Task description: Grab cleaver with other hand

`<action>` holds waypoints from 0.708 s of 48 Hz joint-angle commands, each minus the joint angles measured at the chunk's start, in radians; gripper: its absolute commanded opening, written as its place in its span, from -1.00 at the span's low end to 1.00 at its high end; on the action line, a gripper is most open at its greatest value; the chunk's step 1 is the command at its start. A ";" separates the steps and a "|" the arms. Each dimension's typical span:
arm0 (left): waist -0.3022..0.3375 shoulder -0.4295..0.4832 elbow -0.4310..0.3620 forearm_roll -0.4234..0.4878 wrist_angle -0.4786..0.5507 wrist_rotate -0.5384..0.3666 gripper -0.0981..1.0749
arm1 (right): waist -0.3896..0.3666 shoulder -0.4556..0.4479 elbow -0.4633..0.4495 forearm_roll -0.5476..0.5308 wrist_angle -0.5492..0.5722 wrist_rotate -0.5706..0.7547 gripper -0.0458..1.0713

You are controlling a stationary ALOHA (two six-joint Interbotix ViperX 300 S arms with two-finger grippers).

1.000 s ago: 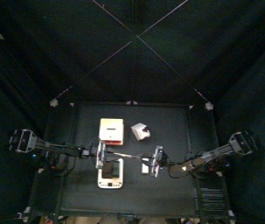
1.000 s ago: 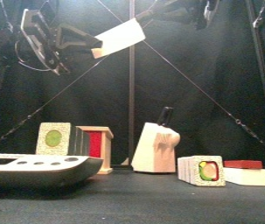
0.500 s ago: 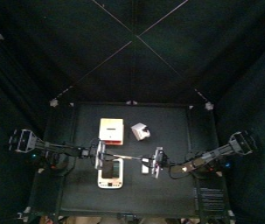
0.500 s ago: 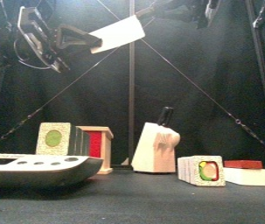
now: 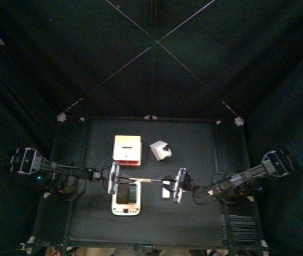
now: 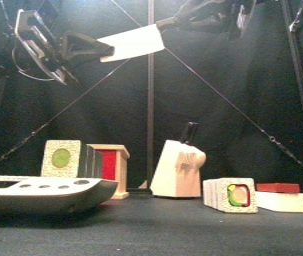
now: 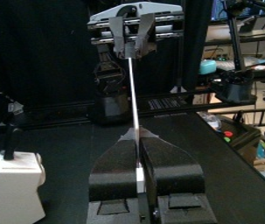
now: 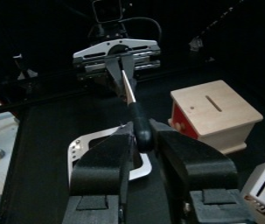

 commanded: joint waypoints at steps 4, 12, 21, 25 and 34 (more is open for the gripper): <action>0.002 -0.006 -0.002 0.002 -0.005 0.000 -0.37 | -0.003 -0.046 -0.025 0.110 -0.009 -0.002 0.77; -0.003 -0.006 0.005 0.006 0.002 0.000 -0.37 | -0.035 -0.075 -0.026 0.233 -0.071 -0.015 0.95; -0.003 -0.009 0.005 0.011 0.002 0.000 -0.37 | -0.058 -0.081 -0.012 0.301 -0.115 -0.015 0.95; -0.002 -0.009 0.006 0.011 0.002 0.000 -0.37 | -0.058 -0.086 -0.011 0.307 -0.115 -0.015 0.95; 0.000 -0.009 0.014 0.011 0.002 0.000 -0.37 | -0.061 -0.089 -0.011 0.305 -0.115 -0.017 0.95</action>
